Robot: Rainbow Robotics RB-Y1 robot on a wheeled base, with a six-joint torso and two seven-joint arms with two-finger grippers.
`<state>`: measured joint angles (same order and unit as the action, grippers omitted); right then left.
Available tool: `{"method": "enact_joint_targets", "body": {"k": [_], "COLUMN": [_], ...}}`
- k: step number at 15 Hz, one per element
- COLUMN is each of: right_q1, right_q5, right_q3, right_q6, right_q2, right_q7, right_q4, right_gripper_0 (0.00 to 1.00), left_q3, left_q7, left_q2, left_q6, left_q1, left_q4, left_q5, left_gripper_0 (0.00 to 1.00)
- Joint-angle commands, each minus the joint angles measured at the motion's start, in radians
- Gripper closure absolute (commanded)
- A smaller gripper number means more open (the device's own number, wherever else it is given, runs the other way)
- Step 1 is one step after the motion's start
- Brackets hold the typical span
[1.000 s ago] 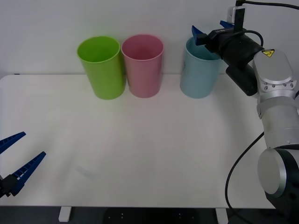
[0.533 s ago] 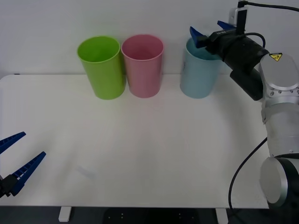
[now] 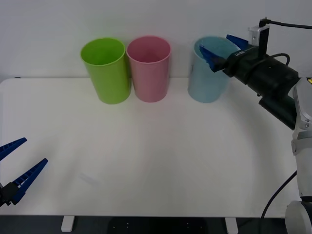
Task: Grasp the object on the table and drop it into the matching bin: aluminum can to the light blue bin, PET bottle to the pink bin.
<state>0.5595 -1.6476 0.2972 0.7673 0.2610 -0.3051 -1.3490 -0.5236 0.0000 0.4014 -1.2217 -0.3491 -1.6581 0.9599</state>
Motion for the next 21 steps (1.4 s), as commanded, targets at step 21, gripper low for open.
{"method": "enact_joint_targets", "body": {"k": [21], "right_q1": [-0.575], "right_q5": [0.440], "right_q3": [-0.081], "right_q6": [0.322], "right_q2": [0.350], "right_q7": [0.241], "right_q4": [-0.318], "right_gripper_0": [0.00], "left_q3": [0.000], "left_q7": [0.000], "left_q2": [0.000], "left_q6": [0.000], "left_q1": [0.000], "left_q4": [0.000], "left_q5": [0.000], "left_gripper_0": [0.00]}}
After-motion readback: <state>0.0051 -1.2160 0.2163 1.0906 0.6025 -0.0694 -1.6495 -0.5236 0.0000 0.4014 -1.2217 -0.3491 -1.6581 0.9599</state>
